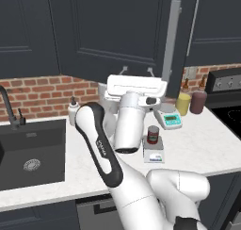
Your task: Pick the canned food and place it on the digital scale for weighing, and close the cabinet.
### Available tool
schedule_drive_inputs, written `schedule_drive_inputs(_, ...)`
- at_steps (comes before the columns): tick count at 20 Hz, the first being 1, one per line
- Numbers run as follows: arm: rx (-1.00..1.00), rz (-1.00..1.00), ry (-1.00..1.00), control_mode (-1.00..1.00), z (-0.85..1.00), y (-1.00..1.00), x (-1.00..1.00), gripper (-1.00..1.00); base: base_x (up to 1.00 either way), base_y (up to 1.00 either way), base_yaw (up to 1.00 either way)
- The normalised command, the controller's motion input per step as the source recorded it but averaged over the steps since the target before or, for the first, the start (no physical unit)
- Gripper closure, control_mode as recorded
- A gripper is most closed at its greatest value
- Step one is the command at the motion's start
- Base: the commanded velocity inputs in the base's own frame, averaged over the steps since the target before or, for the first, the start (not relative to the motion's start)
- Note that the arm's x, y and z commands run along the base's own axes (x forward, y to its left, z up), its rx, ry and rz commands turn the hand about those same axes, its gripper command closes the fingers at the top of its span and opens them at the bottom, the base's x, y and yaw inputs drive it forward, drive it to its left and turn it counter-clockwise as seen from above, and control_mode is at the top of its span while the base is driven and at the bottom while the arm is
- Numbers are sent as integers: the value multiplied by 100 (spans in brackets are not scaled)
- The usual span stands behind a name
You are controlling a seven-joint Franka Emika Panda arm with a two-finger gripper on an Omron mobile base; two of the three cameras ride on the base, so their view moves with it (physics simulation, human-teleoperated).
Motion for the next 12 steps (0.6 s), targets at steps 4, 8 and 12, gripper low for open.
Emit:
schedule_drive_inputs(4, -7, -26, 19, -100, 36, 5, 23, -100, 0, 0, 0)
schedule_drive_inputs(8, -18, -30, 16, -100, 16, 14, 36, -100, 0, 0, 0)
schedule_drive_inputs(12, -22, -34, 18, -100, 16, 7, 46, -100, 0, 0, 0)
